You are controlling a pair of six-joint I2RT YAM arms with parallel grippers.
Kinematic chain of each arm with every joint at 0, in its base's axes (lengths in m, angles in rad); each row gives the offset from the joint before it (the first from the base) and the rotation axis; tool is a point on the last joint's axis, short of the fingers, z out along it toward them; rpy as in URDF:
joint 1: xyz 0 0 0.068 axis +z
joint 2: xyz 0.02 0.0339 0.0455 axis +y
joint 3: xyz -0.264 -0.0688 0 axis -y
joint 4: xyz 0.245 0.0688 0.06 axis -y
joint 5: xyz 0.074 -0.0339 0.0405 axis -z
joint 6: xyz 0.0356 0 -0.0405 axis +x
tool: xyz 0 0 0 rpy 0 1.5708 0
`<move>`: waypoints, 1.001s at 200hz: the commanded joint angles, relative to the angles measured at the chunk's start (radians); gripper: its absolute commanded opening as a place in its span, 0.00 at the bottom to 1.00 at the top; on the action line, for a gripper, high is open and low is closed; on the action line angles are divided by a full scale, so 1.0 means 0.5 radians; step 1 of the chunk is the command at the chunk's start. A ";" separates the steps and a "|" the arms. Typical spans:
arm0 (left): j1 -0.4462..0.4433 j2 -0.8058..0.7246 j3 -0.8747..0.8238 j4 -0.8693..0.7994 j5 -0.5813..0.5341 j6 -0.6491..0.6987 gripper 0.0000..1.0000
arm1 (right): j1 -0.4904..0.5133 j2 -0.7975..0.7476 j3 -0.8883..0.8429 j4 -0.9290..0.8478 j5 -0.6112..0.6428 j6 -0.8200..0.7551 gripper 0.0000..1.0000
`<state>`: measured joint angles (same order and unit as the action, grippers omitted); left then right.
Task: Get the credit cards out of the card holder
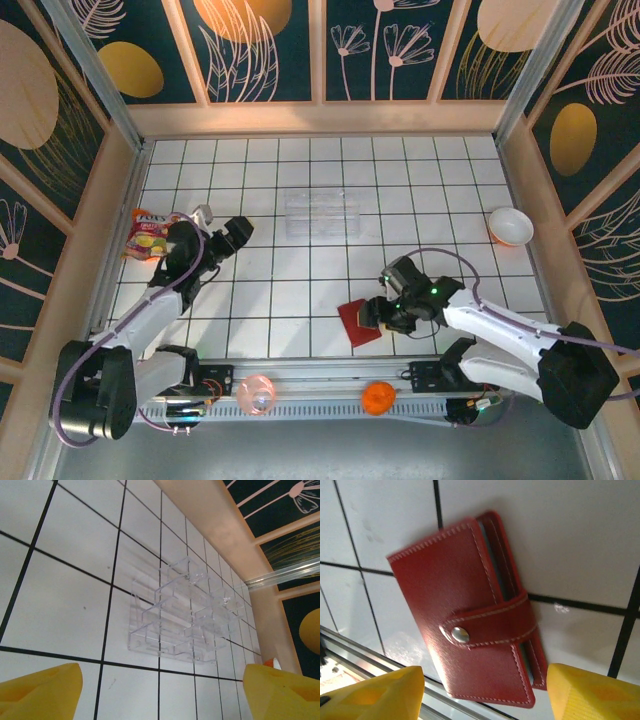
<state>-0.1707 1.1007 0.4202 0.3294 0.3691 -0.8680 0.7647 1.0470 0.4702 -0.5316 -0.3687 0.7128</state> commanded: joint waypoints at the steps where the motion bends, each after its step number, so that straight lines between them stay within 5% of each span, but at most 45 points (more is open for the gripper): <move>1: -0.011 0.024 0.014 0.020 0.079 0.029 0.80 | 0.050 0.052 -0.018 0.004 0.007 0.037 0.64; 54: -0.012 0.012 0.021 -0.012 0.083 0.051 0.78 | 0.118 0.209 -0.054 0.036 0.084 0.004 0.52; 137: -0.037 -0.002 0.022 0.015 0.144 0.066 0.82 | 0.127 0.172 -0.065 0.174 0.072 -0.072 0.00; 200: -0.114 -0.152 -0.110 0.423 0.122 -0.086 0.90 | 0.124 0.157 0.181 0.412 0.098 -0.209 0.00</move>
<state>-0.2085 1.0763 0.3958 0.4110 0.4335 -0.8700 0.8211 1.1160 0.4915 -0.4168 -0.3527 0.6563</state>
